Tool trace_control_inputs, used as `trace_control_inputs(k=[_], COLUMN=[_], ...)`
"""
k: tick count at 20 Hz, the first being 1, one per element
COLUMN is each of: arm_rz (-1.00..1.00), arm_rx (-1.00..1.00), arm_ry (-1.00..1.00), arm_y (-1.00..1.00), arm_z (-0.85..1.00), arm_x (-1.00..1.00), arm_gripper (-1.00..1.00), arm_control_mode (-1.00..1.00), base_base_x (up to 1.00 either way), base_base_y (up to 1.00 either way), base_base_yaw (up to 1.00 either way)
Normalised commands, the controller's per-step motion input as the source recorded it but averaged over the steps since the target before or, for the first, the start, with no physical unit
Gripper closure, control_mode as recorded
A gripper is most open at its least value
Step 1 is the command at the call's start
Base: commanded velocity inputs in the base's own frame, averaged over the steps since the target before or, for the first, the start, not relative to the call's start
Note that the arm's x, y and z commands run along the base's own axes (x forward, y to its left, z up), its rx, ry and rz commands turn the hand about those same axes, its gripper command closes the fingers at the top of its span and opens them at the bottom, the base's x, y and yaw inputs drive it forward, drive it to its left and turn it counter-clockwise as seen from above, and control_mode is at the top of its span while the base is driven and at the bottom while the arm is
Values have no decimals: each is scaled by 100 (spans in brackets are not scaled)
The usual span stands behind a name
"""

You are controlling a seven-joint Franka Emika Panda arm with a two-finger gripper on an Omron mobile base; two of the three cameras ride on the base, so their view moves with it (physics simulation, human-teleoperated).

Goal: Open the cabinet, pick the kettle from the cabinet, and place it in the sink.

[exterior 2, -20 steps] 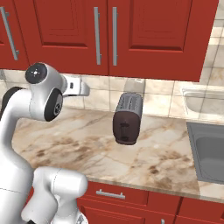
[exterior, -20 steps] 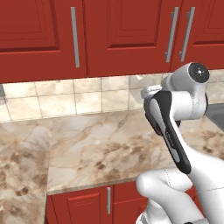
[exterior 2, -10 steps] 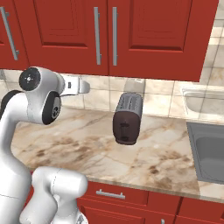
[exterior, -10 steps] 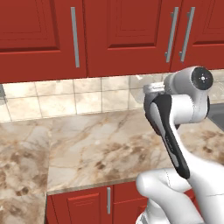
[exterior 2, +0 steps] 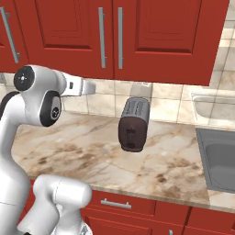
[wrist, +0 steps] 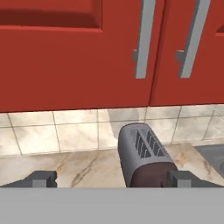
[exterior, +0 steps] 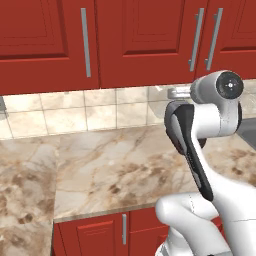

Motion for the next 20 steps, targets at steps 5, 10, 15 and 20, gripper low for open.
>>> trace_control_inputs(k=[5, 10, 15, 20], arm_rz=[-3, 0, 0, 0], arm_rx=[5, 5, 4, 1], arm_ry=[0, 0, 0, 0], arm_y=[-15, -13, -11, -12], arm_z=[25, 21, 17, 13], arm_x=[-9, -8, -5, -1], arm_gripper=[-100, -100, -100, -100], arm_control_mode=[-100, -100, -100, -100], base_base_x=[0, 0, 0, 0], base_base_y=[0, 0, 0, 0], base_base_yaw=[0, 0, 0, 0])
